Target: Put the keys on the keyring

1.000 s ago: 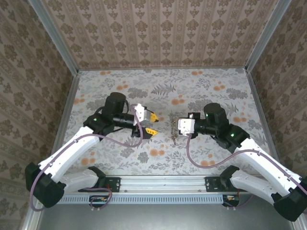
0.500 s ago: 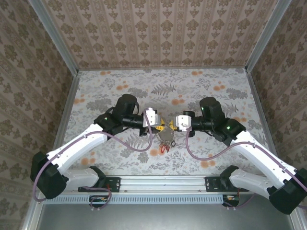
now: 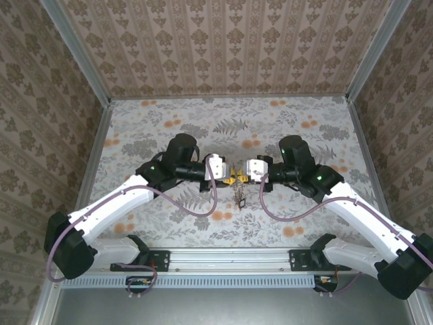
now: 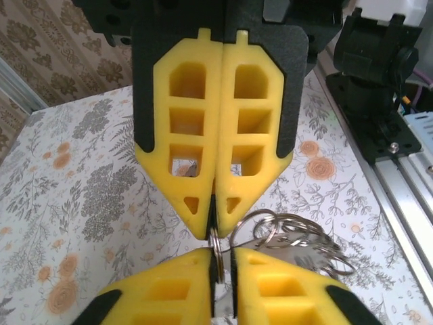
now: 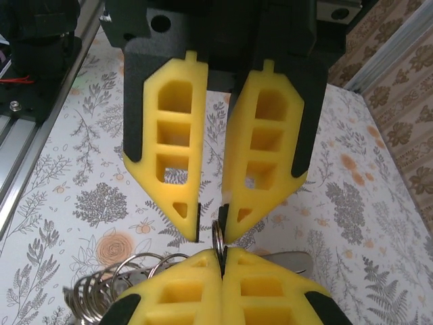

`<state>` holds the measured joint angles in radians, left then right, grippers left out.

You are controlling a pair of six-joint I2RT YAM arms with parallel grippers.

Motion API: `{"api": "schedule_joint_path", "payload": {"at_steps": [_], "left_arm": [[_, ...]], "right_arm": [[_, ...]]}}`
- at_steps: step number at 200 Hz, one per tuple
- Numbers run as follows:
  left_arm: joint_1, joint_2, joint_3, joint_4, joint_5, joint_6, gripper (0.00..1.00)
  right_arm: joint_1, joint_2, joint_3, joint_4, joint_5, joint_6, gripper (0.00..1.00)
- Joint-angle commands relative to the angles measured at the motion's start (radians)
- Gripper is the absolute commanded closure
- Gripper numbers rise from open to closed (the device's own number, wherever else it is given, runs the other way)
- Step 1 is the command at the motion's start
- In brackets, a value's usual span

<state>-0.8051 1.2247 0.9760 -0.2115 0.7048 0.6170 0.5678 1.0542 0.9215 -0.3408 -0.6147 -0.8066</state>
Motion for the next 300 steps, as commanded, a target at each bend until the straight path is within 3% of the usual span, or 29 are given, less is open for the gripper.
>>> {"api": "schedule_joint_path", "payload": {"at_steps": [1, 8, 42, 53, 62, 102, 146, 207, 254, 287, 300], "left_arm": [[-0.012, 0.010, 0.036, 0.013, -0.002, 0.027, 0.95], [-0.012, 0.009, 0.037, 0.014, -0.005, 0.030, 1.00], [-0.013, -0.005, 0.017, 0.025, -0.021, 0.046, 1.00], [-0.008, -0.020, -0.004, 0.069, -0.007, 0.021, 1.00], [0.001, -0.030, -0.021, 0.111, 0.024, -0.002, 1.00], [0.030, -0.066, -0.087, 0.250, 0.196, -0.050, 1.00], [0.038, -0.082, -0.116, 0.318, 0.219, -0.060, 1.00], [0.037, -0.070, -0.137, 0.404, 0.235, -0.088, 1.00], [0.035, -0.056, -0.193, 0.605, 0.208, -0.215, 1.00], [0.030, -0.040, -0.231, 0.749, 0.203, -0.292, 1.00], [0.026, -0.030, -0.227, 0.751, 0.215, -0.297, 1.00]], "right_arm": [[0.007, 0.003, 0.043, 0.051, -0.037, 0.021, 1.00], [0.007, 0.003, 0.043, 0.053, -0.037, 0.025, 1.00], [0.003, -0.022, 0.018, 0.075, -0.069, 0.043, 1.00], [-0.008, -0.040, -0.002, 0.087, -0.080, 0.053, 0.81], [-0.018, -0.059, -0.031, 0.110, -0.088, 0.065, 0.77], [-0.043, -0.128, -0.121, 0.166, -0.118, 0.083, 0.73], [-0.043, -0.148, -0.147, 0.155, -0.148, 0.095, 0.69], [-0.043, -0.126, -0.157, 0.229, -0.161, 0.158, 0.70], [-0.043, -0.113, -0.182, 0.310, -0.168, 0.214, 0.73], [-0.042, -0.111, -0.209, 0.392, -0.138, 0.272, 0.80], [-0.040, -0.115, -0.214, 0.406, -0.129, 0.275, 0.88]]}}
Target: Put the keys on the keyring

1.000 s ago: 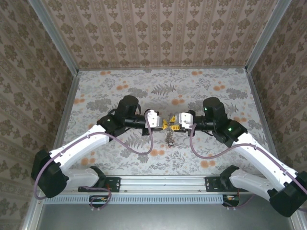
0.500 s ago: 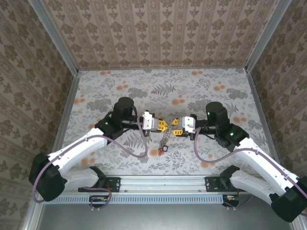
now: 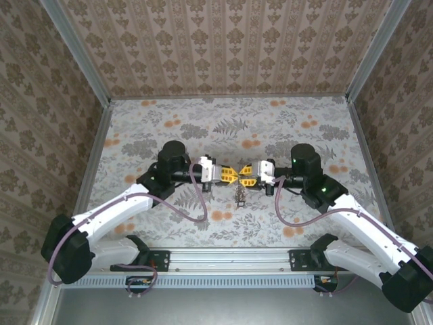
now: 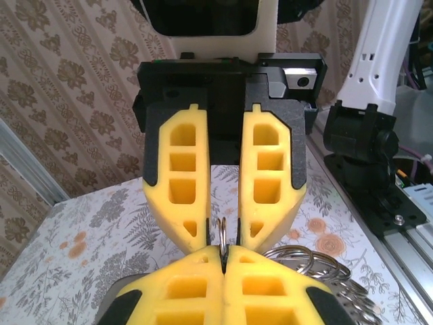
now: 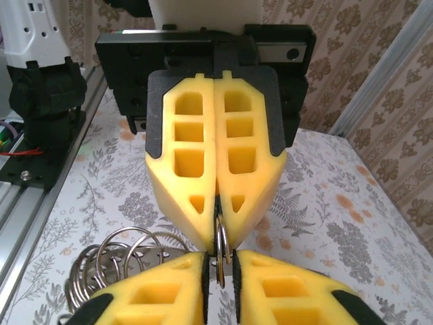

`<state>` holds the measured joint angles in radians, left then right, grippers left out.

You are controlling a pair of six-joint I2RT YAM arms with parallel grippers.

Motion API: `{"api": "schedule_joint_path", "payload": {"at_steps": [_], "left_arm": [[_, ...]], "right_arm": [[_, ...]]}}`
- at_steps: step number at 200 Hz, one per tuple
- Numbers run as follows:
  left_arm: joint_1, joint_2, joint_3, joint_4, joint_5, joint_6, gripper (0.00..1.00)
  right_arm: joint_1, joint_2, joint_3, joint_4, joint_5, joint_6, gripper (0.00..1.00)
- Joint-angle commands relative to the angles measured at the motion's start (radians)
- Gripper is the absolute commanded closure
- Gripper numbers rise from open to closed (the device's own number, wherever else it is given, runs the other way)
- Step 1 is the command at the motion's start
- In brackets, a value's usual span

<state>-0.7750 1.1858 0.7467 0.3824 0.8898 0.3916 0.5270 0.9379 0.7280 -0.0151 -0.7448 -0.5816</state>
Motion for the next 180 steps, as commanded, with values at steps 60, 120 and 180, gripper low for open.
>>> {"api": "schedule_joint_path", "payload": {"at_steps": [60, 120, 180], "left_arm": [[-0.015, -0.029, 0.092, -0.264, -0.025, 0.146, 0.77], [-0.041, 0.036, 0.226, -0.568, -0.091, 0.260, 0.73], [-0.070, 0.074, 0.260, -0.570, -0.197, 0.263, 0.72]], "right_arm": [[0.005, -0.028, 0.032, -0.102, 0.070, -0.093, 1.00], [0.031, 0.028, 0.150, -0.301, 0.159, -0.187, 1.00], [0.048, 0.044, 0.170, -0.328, 0.160, -0.199, 1.00]]}}
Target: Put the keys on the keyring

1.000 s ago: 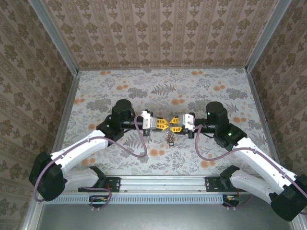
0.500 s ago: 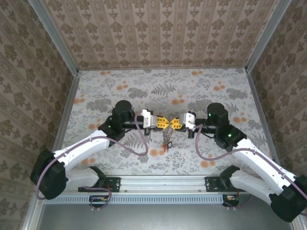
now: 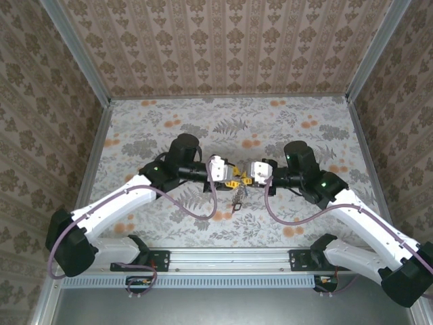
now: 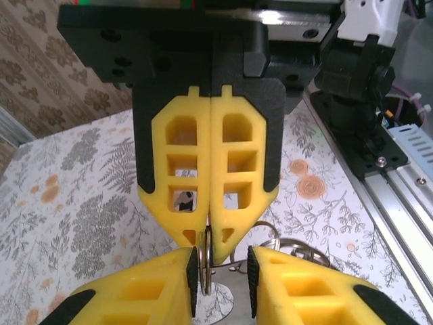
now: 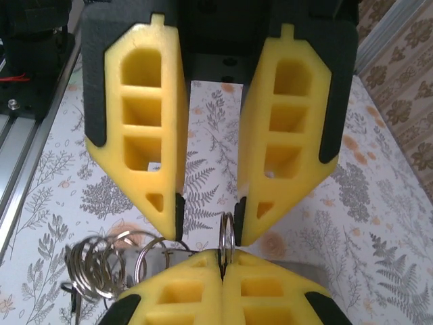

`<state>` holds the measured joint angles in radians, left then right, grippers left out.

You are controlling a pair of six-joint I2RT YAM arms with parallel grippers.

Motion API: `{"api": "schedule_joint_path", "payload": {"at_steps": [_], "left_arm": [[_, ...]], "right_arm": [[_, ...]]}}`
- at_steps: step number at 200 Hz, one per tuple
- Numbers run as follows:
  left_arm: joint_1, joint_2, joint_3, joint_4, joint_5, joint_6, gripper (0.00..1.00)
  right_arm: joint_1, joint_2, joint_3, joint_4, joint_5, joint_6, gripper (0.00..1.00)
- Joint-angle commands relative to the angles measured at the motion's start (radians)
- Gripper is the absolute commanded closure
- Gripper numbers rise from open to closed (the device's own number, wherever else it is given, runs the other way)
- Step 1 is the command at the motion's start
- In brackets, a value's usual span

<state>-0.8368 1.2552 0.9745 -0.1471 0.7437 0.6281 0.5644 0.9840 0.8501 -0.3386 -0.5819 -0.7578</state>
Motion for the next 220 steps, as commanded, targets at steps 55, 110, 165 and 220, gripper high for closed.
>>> {"api": "schedule_joint_path", "payload": {"at_steps": [55, 110, 165, 220], "left_arm": [[-0.007, -0.008, 0.028, -0.025, 0.007, 0.037, 1.00], [0.025, -0.065, -0.105, 0.293, 0.080, -0.116, 1.00], [0.038, -0.080, -0.154, 0.446, 0.144, -0.161, 1.00], [0.047, -0.088, -0.170, 0.499, 0.157, -0.183, 1.00]], "right_arm": [[0.013, -0.003, 0.043, 0.016, -0.003, -0.002, 1.00], [-0.019, -0.076, -0.086, 0.215, -0.080, 0.121, 0.80], [-0.031, -0.088, -0.107, 0.247, -0.118, 0.141, 0.78], [-0.035, -0.108, -0.127, 0.245, -0.104, 0.143, 0.77]]}}
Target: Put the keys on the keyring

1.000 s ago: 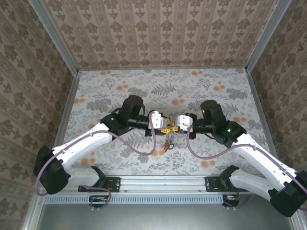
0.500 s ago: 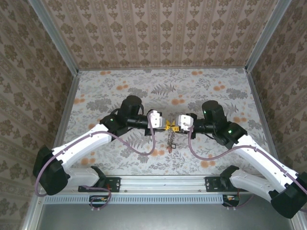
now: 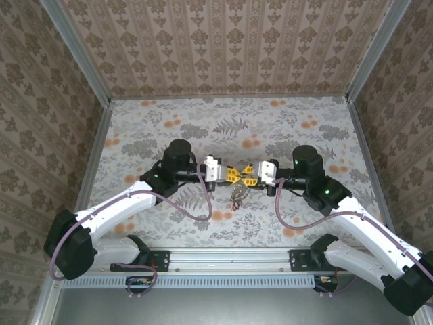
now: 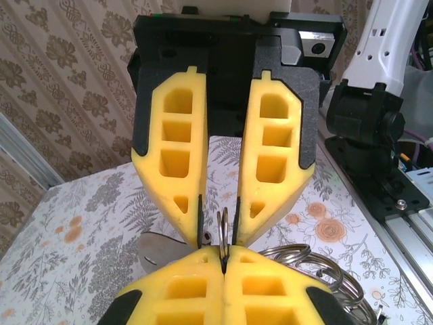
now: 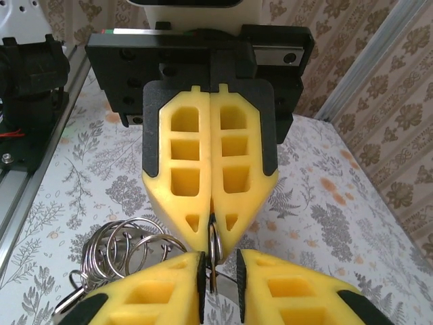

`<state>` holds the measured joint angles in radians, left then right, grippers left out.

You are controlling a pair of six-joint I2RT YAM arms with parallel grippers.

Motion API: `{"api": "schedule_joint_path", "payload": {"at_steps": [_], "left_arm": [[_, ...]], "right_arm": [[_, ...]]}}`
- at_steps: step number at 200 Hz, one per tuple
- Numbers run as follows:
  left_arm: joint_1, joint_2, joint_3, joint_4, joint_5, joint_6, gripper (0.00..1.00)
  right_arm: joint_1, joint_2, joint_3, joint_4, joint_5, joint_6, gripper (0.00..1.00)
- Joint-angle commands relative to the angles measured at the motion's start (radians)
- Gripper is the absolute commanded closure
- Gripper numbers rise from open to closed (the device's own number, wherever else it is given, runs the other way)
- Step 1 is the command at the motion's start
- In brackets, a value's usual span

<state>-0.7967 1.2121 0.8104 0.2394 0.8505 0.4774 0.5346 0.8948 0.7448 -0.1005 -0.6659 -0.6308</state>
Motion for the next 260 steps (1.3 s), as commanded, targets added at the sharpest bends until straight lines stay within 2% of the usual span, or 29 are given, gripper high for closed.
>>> {"api": "schedule_joint_path", "payload": {"at_steps": [1, 18, 37, 60, 72, 97, 113, 125, 139, 180, 191, 260], "left_arm": [[0.008, -0.045, -0.007, 0.115, 0.051, -0.033, 1.00], [0.010, -0.045, -0.009, 0.128, 0.055, -0.040, 1.00], [0.010, -0.046, -0.011, 0.142, 0.052, -0.046, 1.00], [0.010, -0.045, -0.013, 0.152, 0.045, -0.052, 1.00], [0.009, -0.042, -0.017, 0.163, 0.042, -0.061, 1.00], [0.009, -0.042, -0.008, 0.112, 0.008, -0.056, 1.00], [0.009, -0.045, 0.025, -0.048, -0.011, 0.025, 0.85], [0.008, -0.038, 0.063, -0.176, -0.011, 0.092, 0.83], [0.011, -0.027, 0.089, -0.252, -0.011, 0.120, 0.83], [0.004, 0.004, 0.114, -0.261, -0.030, 0.111, 0.80], [0.004, 0.017, 0.118, -0.266, -0.029, 0.111, 0.78], [0.004, 0.062, 0.155, -0.293, -0.017, 0.107, 0.77]], "right_arm": [[-0.005, -0.020, -0.022, 0.007, -0.020, 0.017, 0.78], [-0.007, -0.025, -0.026, 0.008, -0.017, 0.019, 0.81], [-0.007, -0.024, -0.025, 0.007, -0.004, 0.019, 0.90], [-0.007, -0.023, -0.028, 0.011, 0.004, 0.022, 0.91], [-0.007, -0.022, -0.029, 0.013, 0.007, 0.021, 1.00], [-0.007, -0.020, -0.017, -0.003, 0.014, 0.010, 1.00], [-0.007, -0.013, 0.011, -0.062, 0.025, -0.025, 1.00], [-0.007, -0.001, 0.037, -0.107, 0.039, -0.040, 1.00], [-0.005, 0.009, 0.055, -0.136, 0.045, -0.055, 1.00], [-0.001, 0.051, 0.121, -0.223, 0.065, -0.097, 1.00], [-0.001, 0.055, 0.120, -0.212, 0.063, -0.093, 1.00], [0.017, 0.075, 0.127, -0.203, 0.072, -0.091, 1.00]]}}
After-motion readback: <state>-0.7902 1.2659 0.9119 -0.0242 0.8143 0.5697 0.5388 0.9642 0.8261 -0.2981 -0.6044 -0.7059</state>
